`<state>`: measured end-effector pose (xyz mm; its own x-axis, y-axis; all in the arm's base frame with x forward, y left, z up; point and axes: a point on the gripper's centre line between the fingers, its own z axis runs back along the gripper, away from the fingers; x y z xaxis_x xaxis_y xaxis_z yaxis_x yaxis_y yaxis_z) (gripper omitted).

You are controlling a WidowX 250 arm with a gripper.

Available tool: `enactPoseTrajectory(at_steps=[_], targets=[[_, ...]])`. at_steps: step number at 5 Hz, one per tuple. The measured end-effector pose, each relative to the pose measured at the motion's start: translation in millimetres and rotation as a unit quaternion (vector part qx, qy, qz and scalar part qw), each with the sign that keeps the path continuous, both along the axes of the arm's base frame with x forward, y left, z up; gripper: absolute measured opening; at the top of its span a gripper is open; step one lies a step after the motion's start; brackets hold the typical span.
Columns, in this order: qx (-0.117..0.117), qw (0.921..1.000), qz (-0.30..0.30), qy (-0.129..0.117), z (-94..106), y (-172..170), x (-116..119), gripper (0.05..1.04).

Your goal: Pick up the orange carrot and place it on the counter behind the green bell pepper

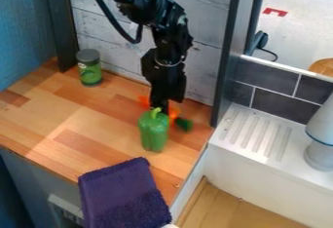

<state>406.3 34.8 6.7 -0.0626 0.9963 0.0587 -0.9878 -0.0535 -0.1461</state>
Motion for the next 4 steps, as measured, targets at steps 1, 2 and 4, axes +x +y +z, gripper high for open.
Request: enactPoseTrajectory(at_steps=[1, 2, 4], targets=[[-0.005, 1.0000, -0.005, 0.001, 9.0, -1.9, -3.6, 1.001], [-0.016, 0.9994, -0.026, -0.017, 38.0, -4.6, -3.2, 1.001], [-0.023, 0.9859, -0.165, -0.016, 105.5, 26.4, -29.8, 1.001]])
